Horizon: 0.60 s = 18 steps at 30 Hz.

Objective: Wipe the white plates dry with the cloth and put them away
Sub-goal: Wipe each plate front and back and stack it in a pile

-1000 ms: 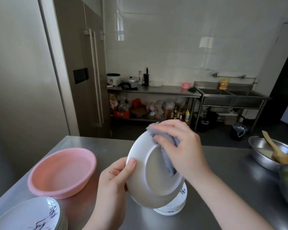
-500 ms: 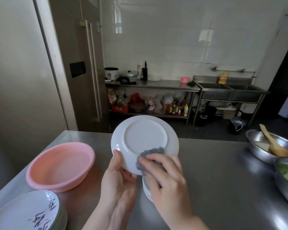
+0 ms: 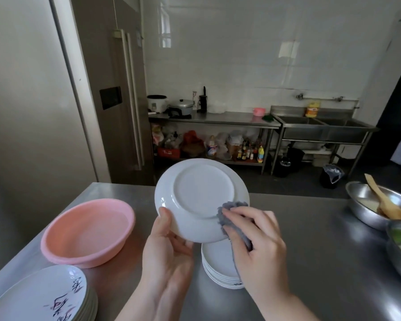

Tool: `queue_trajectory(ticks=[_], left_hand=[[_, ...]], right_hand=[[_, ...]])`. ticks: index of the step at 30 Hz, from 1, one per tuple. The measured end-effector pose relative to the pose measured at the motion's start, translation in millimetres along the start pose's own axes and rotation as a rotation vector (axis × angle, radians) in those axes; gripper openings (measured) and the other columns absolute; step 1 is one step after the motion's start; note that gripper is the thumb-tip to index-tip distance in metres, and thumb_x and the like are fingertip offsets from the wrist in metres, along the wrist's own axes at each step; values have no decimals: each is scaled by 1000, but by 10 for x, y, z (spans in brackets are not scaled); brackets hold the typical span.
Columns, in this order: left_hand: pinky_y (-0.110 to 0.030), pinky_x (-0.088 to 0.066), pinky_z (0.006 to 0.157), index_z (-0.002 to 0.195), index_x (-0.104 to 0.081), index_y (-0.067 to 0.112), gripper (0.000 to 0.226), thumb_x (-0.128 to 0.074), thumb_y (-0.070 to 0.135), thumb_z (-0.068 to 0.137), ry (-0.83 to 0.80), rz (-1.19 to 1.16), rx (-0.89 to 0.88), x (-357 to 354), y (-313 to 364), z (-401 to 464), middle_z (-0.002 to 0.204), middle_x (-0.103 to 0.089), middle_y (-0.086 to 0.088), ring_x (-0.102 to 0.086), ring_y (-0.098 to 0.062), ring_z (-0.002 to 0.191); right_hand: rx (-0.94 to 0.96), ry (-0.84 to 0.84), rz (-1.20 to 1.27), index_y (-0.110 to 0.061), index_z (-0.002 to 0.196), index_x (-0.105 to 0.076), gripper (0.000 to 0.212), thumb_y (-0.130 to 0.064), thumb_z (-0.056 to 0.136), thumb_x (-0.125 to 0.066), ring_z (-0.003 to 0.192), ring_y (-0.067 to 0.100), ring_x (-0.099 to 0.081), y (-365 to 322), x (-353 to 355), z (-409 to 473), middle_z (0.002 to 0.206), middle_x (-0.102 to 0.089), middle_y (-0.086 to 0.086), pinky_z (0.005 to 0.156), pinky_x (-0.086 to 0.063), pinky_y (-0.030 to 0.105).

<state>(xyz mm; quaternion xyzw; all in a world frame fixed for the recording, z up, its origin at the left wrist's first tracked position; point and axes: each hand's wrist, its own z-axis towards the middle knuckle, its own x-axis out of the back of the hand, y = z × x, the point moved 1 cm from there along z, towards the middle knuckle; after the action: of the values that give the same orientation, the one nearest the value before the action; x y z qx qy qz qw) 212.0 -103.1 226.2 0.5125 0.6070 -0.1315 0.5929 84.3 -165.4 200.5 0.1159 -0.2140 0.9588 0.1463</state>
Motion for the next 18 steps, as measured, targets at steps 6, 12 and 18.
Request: queue_trajectory(ticks=[6, 12, 18], left_hand=[[-23, -56, 57, 104, -62, 0, 35, -46, 32, 99, -174, 108, -26, 28, -169, -73, 92, -70, -23, -72, -25, 77], [-22, -55, 54, 105, -63, -4, 39, -46, 30, 100, -176, 75, 14, 54, -131, -42, 89, -73, -21, -74, -23, 74], [-18, -56, 58, 87, -78, 17, 32, -50, 26, 99, -142, 256, -163, 132, 26, 43, 89, -77, 2, -72, -5, 79]], right_hand=[[161, -171, -29, -13, 101, -76, 21, -8, 83, -67, 88, 20, -57, -216, -187, 27, 97, -66, 1, 78, -51, 29], [264, -204, -44, -15, 104, -74, 23, -8, 88, -60, 83, 23, -57, -228, -164, 51, 100, -67, 1, 78, -50, 30], [-178, 55, 141, -21, 101, -75, 27, -4, 81, -72, 97, 11, -61, 192, 81, -53, 103, -67, -7, 88, -45, 16]])
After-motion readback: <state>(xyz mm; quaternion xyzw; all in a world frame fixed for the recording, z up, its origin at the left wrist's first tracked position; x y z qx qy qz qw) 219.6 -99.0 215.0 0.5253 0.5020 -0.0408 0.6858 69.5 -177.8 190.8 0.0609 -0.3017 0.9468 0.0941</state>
